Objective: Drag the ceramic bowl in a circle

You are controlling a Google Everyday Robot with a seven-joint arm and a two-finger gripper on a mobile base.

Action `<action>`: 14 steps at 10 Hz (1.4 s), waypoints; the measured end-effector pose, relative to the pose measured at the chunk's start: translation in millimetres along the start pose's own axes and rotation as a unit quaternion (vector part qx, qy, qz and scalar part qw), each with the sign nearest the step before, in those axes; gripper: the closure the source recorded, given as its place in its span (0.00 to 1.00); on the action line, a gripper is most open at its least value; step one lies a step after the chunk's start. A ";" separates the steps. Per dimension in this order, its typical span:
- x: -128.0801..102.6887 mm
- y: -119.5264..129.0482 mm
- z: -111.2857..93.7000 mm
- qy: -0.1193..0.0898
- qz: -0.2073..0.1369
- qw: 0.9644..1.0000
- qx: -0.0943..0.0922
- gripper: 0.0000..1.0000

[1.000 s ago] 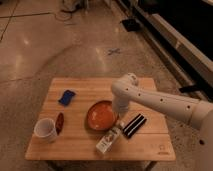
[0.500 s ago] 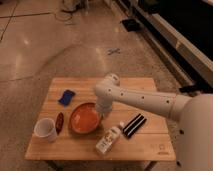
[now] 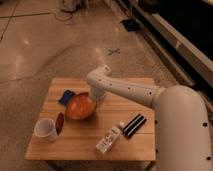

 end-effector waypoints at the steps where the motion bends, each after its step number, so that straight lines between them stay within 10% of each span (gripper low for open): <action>1: 22.5 7.5 -0.8 0.012 0.020 1.000 -0.004 1.00; 9: 90.9 160.6 -20.3 0.047 0.125 0.989 -0.067 1.00; 14: 3.9 215.4 -21.1 0.004 0.052 0.993 -0.102 1.00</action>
